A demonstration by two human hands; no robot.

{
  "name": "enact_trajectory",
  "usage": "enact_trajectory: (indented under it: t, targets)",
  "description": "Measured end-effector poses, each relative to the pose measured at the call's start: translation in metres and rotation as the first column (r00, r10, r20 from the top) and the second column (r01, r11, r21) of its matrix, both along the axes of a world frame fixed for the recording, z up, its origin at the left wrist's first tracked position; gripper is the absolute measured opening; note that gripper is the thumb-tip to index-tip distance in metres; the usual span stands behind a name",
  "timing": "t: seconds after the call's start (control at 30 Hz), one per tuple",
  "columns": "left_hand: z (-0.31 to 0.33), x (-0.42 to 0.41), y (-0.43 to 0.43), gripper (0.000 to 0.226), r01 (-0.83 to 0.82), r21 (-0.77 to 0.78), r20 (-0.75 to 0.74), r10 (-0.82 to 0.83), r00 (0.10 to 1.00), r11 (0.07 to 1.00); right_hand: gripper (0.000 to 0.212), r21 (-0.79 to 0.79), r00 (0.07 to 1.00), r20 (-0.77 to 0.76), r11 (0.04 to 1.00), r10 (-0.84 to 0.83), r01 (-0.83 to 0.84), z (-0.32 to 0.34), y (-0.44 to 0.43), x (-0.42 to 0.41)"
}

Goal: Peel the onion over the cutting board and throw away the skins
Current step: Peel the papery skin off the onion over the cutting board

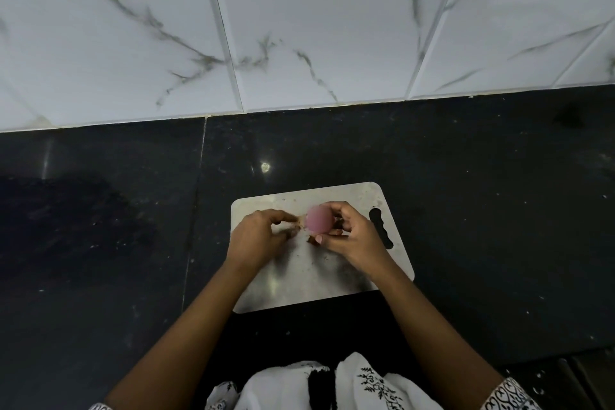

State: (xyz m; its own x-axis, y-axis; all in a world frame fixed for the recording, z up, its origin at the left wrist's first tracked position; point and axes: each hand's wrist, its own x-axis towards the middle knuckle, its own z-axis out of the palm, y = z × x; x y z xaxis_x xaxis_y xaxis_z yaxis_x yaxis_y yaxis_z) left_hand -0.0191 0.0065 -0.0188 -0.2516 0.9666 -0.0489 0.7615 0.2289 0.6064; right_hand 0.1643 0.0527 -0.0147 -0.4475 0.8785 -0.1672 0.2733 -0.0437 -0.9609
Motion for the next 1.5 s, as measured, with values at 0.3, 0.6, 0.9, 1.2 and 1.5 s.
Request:
enact_trajectory:
  t: [0.3, 0.6, 0.9, 1.2, 1.5]
  targets:
    - [0.003, -0.006, 0.004, 0.018, 0.073, 0.056, -0.038, -0.071, 0.997, 0.996, 0.05, 0.047, 1.0, -0.007, 0.999, 0.019, -0.019, 0.009, 0.0, 0.001]
    - [0.024, 0.018, -0.004, 0.036, 0.039, 0.022, 0.818, -0.04, 0.573, 0.999, 0.045, 0.051, 0.999, -0.041, 0.998, 0.025, -0.023, 0.027, -0.001, 0.001]
    - [0.022, 0.026, -0.009, 0.027, -0.086, -0.054, 0.964, 0.074, 0.256, 0.995, 0.019, 0.089, 0.997, 0.0, 0.993, -0.073, 0.073, 0.039, 0.005, 0.004]
    - [0.022, 0.03, -0.011, 0.033, -0.168, 0.066, 0.88, 0.022, 0.474, 0.984, 0.005, 0.061, 0.983, 0.124, 0.99, -0.137, 0.13, 0.048, 0.01, -0.002]
    - [0.029, 0.049, -0.021, 0.036, -0.308, 0.179, 0.844, 0.015, 0.536, 0.934, 0.007, 0.228, 0.938, 0.225, 0.95, -0.264, 0.212, 0.048, 0.005, -0.012]
